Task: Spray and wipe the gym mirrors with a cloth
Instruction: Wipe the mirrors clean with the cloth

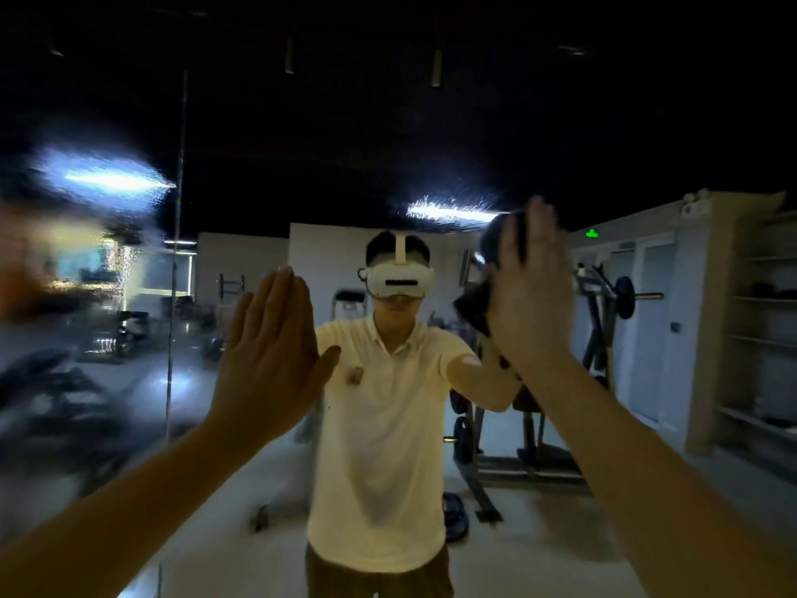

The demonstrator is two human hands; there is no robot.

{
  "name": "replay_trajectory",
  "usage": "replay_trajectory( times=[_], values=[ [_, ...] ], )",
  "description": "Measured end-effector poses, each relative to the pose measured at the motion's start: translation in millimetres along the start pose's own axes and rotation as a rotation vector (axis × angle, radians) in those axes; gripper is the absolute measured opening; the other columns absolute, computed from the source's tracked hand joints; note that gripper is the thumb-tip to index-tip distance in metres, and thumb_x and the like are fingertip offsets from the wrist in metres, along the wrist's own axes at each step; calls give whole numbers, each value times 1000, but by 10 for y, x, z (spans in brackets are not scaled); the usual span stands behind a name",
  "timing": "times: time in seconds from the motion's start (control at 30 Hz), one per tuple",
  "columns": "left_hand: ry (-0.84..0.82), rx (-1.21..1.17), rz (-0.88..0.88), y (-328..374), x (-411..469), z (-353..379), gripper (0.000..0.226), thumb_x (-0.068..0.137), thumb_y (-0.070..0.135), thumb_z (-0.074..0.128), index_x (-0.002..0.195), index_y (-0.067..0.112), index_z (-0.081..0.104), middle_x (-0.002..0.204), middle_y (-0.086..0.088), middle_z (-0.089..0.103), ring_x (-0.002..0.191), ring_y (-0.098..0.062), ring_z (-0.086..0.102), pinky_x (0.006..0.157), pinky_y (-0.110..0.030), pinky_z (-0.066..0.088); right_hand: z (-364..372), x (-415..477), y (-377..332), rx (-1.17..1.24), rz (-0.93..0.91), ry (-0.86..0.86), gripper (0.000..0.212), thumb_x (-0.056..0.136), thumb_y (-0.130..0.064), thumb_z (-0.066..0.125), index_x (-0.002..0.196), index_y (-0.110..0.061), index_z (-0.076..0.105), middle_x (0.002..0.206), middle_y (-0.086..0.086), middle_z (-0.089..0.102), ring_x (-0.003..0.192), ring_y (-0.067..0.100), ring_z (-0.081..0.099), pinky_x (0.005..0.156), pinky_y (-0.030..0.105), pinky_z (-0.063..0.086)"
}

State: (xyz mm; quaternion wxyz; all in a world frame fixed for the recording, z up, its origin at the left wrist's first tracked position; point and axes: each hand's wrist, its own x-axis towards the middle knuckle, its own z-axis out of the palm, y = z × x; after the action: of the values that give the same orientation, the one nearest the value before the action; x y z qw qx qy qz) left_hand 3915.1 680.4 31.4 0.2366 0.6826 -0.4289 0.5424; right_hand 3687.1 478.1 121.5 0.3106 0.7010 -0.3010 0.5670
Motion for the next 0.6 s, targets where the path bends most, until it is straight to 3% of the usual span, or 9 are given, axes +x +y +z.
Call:
replay_trajectory(
  times=[0.1,0.23,0.43,0.6],
  values=[
    [24,6,-19,56,-9,119,90,103,60,34,161,-9,21,170,-29,15,160,-42,12,127,-61,18,-16,56,302,81,178,-28,65,102,-22,45,160,0,24,169,23,15,157,38,13,128,54,16],
    [44,-7,5,11,-18,143,91,103,61,34,162,-5,18,171,-26,11,160,-40,10,129,-59,15,41,184,-88,183,290,9,75,109,-50,21,162,2,12,170,24,8,158,37,8,128,51,13],
    [19,-21,87,-268,-75,46,82,105,53,44,162,-2,25,171,-23,17,161,-36,12,127,-59,22,66,488,-1201,170,66,76,70,111,-47,21,163,0,13,170,23,5,159,35,4,129,49,6],
    [-2,41,22,-569,-275,-92,72,107,47,43,154,-8,41,165,-30,28,158,-44,19,121,-63,29,68,368,-2042,239,-221,52,67,111,-43,20,163,-1,12,171,21,6,159,35,3,129,49,1]
  ],
)
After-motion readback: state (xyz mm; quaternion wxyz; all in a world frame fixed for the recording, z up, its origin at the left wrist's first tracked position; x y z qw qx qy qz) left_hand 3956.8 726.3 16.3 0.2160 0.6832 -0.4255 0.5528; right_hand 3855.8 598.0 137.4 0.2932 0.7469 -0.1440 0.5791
